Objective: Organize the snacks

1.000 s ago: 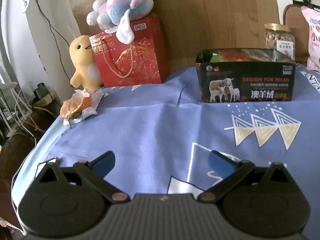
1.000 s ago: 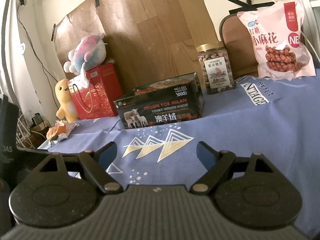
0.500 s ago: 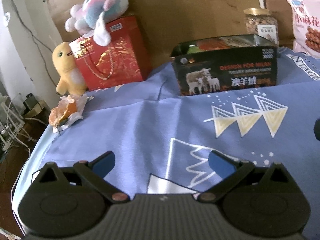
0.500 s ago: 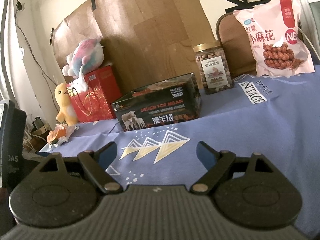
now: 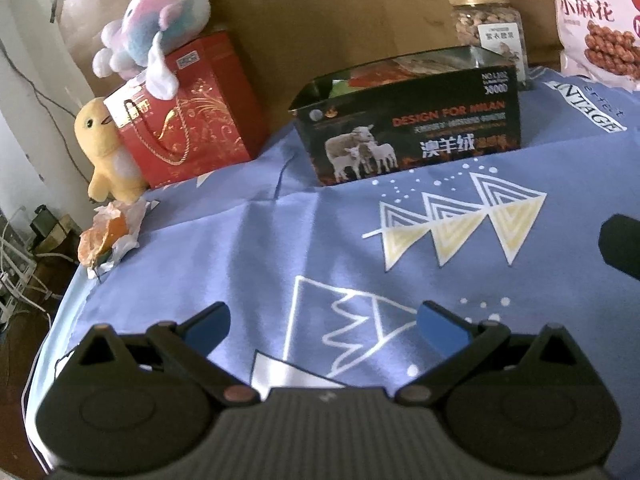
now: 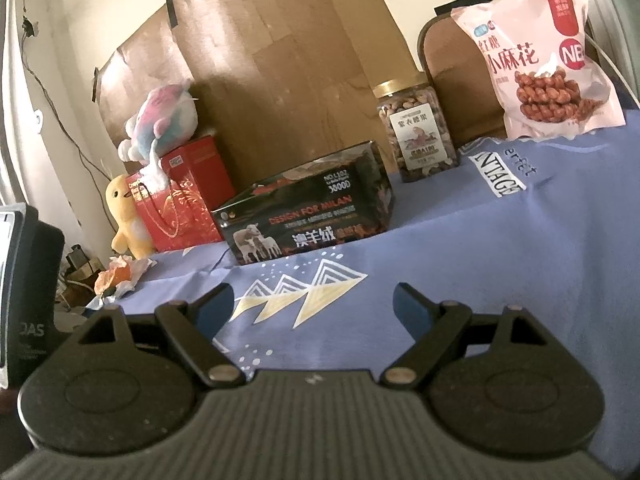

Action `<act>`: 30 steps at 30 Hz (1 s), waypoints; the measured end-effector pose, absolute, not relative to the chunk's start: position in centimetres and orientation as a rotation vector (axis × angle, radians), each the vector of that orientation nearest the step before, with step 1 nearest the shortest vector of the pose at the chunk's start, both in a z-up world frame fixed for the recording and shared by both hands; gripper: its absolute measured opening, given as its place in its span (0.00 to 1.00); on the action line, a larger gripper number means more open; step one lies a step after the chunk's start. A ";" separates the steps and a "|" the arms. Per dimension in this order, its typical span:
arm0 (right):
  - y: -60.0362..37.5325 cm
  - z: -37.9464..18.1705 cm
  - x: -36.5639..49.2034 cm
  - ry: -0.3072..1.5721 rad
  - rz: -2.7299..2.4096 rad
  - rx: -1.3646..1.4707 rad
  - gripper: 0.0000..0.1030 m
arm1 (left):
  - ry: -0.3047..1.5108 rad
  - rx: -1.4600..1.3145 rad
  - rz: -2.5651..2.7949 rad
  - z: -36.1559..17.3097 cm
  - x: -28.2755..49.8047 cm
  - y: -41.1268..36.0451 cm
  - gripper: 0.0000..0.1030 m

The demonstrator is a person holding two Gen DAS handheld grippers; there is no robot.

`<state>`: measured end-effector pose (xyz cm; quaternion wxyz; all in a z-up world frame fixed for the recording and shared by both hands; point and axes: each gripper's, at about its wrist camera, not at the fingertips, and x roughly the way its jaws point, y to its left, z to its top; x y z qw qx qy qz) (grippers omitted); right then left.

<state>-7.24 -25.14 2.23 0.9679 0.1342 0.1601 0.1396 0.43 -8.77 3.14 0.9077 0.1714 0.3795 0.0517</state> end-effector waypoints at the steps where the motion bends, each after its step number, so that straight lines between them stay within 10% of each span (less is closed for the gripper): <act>1: -25.2 2.2 -7.2 0.324 0.283 0.275 0.86 | 0.787 0.359 0.105 3.1 0.5 -9.0 1.00; 30: -27.0 1.2 -5.8 0.350 0.286 0.344 0.86 | 0.830 0.355 0.052 2.8 2.6 -10.8 1.00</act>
